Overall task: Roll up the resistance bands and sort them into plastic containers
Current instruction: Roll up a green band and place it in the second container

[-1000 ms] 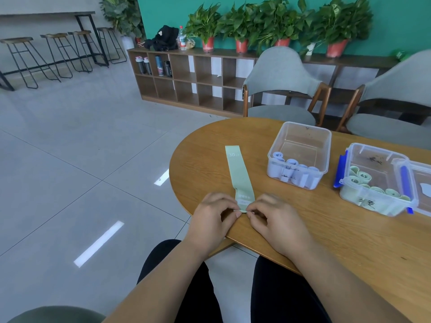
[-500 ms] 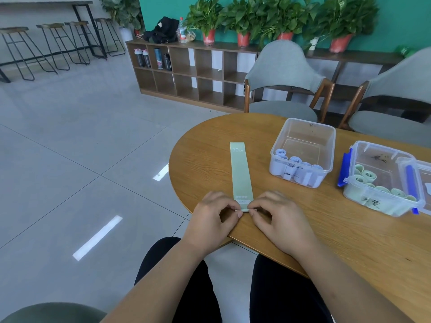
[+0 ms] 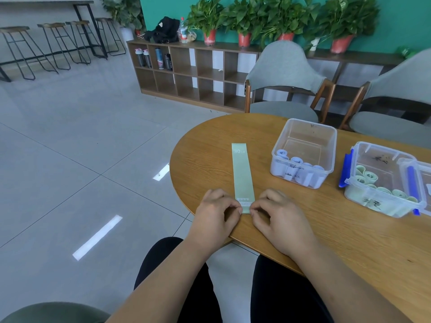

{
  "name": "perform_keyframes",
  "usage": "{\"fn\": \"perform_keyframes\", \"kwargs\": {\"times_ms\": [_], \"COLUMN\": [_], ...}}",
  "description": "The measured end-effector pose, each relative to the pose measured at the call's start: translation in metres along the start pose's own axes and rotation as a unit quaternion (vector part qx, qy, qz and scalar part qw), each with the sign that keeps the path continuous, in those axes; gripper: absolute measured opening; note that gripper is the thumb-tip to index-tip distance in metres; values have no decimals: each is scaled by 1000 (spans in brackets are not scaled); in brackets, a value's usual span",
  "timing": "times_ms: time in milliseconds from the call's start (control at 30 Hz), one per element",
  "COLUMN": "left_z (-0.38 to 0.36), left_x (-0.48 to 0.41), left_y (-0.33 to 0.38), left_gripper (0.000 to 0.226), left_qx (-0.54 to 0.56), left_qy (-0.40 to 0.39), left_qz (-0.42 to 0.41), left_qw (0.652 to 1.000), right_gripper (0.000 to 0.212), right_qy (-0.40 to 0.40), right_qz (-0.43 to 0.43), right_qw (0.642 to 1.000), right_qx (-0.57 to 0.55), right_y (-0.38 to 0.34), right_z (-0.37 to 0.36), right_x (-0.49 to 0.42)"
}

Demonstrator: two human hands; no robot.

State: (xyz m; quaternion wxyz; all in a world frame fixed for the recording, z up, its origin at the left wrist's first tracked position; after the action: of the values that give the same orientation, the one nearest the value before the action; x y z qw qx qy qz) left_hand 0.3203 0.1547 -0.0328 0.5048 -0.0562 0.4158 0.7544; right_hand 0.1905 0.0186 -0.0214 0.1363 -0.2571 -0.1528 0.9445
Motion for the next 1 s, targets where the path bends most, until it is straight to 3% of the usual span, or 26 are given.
{"fn": "perform_keyframes", "kwargs": {"times_ms": [500,900,1000], "left_z": [4,0,-2], "left_x": [3,1,1], "left_y": [1,3,3], "left_gripper": [15,5,3], "left_qx": [37,7,1], "left_qy": [2,10,14], "left_qz": [-11,7,11], "left_qw": [999,1000,1000], "right_gripper": [7,3,13], "right_qy": [4,3,2], "right_qz": [5,-17,-15], "right_qw": [1000,1000,1000], "right_qx": [11,6,8], "right_y": [-2,1,3], "right_z": [-1,-2,-2], "right_x": [1,0,1]}}
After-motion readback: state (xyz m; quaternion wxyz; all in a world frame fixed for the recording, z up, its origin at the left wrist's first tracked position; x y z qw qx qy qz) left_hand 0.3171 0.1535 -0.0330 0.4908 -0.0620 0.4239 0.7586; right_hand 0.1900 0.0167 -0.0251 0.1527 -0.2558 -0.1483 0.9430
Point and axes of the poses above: each hand's wrist, its own x-axis away from the middle knuckle, its own z-axis out of the back of the hand, y = z × x, the point moved 5 cm from there along -x, towards the middle knuckle, and after that the axes turned 1 degree about -y, right-handed, at the moved point
